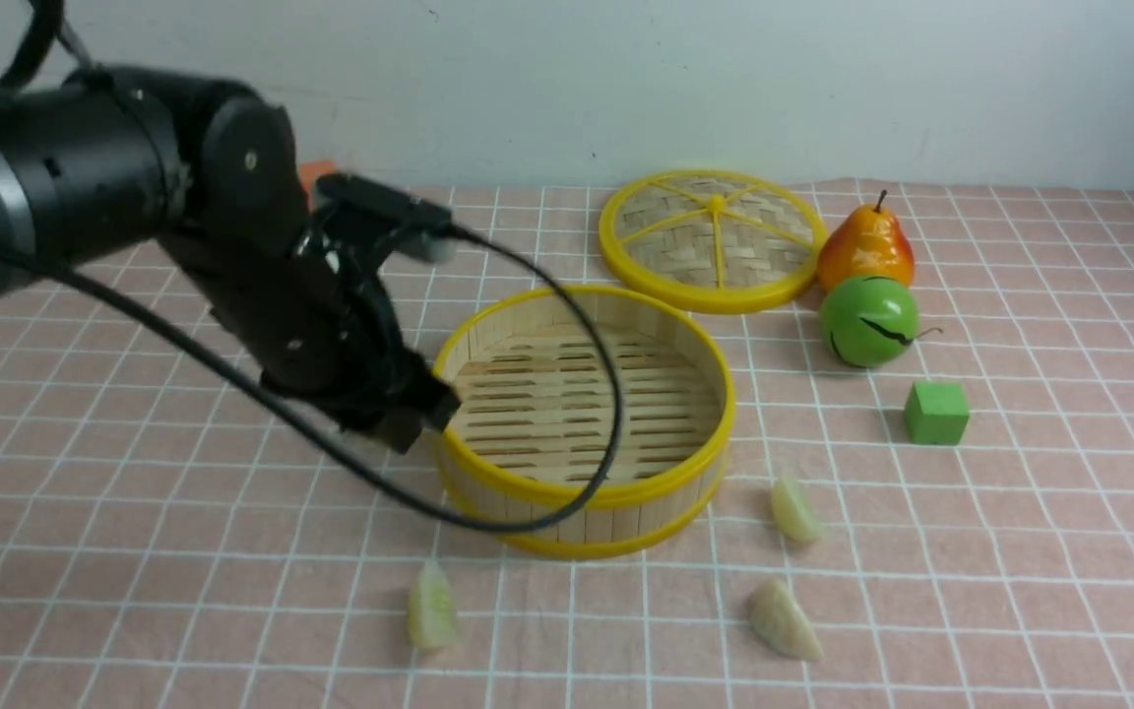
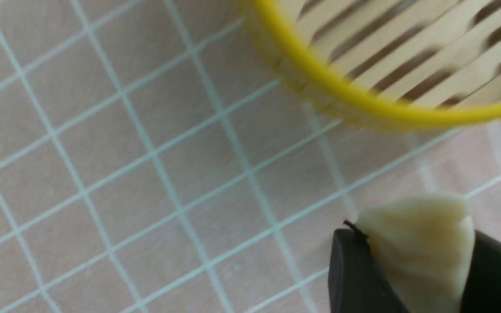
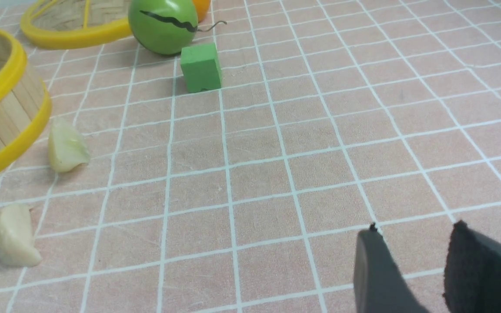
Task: Put the dumplings into the steamer on the table with the pink tablecloth.
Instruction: 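Place the dumpling into the bamboo steamer basket with the left gripper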
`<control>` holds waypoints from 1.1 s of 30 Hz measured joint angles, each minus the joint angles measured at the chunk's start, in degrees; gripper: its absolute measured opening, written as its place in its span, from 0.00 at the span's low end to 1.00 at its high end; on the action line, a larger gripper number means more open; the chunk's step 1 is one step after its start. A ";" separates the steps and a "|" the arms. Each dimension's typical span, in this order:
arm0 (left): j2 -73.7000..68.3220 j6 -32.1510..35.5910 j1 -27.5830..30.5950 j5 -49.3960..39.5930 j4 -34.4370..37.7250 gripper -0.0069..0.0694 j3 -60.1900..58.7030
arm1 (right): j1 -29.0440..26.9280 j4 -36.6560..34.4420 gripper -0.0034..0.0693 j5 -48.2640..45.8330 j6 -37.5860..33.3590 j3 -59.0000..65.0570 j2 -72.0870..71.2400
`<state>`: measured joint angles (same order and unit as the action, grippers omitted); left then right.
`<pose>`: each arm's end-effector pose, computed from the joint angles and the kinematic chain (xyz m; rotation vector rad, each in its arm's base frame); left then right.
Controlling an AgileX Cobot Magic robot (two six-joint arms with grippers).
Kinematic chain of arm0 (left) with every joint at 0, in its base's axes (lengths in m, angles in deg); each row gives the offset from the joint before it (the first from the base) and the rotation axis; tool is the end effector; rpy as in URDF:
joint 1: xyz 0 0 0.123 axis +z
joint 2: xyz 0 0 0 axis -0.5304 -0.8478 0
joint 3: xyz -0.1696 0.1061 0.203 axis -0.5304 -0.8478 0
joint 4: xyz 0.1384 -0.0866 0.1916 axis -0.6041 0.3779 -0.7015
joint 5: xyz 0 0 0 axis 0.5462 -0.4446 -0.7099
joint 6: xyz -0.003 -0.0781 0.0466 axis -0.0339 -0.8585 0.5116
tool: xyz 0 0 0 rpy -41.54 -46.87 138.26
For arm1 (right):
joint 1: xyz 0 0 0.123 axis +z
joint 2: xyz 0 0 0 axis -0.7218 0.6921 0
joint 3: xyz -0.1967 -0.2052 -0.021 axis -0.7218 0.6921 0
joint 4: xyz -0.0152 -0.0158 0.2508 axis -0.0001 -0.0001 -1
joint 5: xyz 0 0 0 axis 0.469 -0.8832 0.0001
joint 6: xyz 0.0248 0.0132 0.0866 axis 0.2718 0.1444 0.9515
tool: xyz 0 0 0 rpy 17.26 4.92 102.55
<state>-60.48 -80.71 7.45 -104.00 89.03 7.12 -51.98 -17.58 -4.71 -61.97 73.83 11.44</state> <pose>0.3330 -0.1582 0.2986 0.6976 2.6119 -0.1846 0.0517 -0.0056 0.1733 0.2820 1.8625 0.0614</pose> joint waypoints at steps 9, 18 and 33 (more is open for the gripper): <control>-13.07 -13.49 -9.57 -5.44 0.15 0.44 24.23 | 0.00 -5.47 0.38 0.00 0.00 0.00 0.00; -30.18 -23.64 -8.83 -1.66 -6.12 0.44 35.53 | 0.00 -12.78 0.38 -0.21 0.00 0.00 0.00; -37.11 -27.70 -8.83 -5.91 -7.46 0.75 42.29 | 0.00 -13.22 0.38 -0.21 0.00 0.00 0.00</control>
<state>-97.59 -108.40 -1.38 -109.91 81.57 49.41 -51.98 -30.80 -4.92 -61.97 73.83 11.44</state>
